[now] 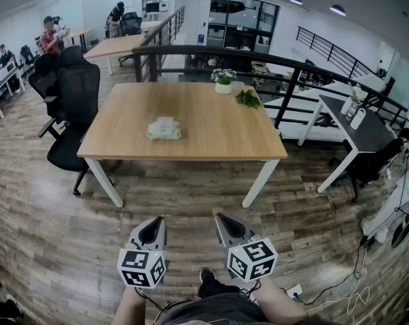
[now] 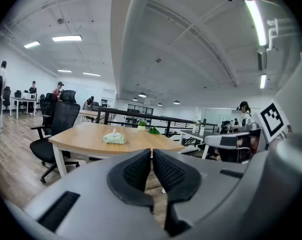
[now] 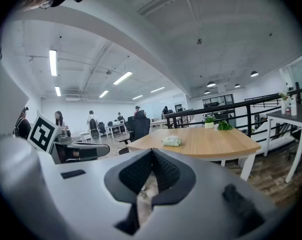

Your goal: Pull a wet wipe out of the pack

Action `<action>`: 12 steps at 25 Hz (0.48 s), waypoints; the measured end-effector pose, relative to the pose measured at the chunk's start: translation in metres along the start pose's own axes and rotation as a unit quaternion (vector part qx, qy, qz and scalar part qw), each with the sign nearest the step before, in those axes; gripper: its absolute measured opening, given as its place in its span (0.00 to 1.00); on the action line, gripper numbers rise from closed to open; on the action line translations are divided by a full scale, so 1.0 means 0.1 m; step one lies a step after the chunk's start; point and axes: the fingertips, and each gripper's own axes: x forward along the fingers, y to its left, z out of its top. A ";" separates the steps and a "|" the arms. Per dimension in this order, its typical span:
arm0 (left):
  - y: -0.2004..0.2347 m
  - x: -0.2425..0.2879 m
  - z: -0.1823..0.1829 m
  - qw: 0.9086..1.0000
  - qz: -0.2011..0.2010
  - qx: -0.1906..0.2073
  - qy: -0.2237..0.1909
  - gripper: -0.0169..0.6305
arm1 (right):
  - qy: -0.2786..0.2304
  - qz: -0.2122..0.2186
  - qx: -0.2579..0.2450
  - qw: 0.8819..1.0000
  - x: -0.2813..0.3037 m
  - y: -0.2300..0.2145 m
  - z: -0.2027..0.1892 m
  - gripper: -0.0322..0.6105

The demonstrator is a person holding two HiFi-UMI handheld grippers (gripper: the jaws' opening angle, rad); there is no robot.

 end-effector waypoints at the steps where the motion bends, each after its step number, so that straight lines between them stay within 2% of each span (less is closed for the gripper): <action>1: 0.00 0.01 0.01 1.000 0.000 0.002 -0.001 0.07 | 0.000 0.002 0.003 1.000 0.01 0.00 -0.01 0.09; 12: 0.03 -0.06 -0.01 1.000 -0.002 0.001 -0.005 0.07 | 0.005 0.007 0.001 1.000 0.04 0.11 -0.05 0.09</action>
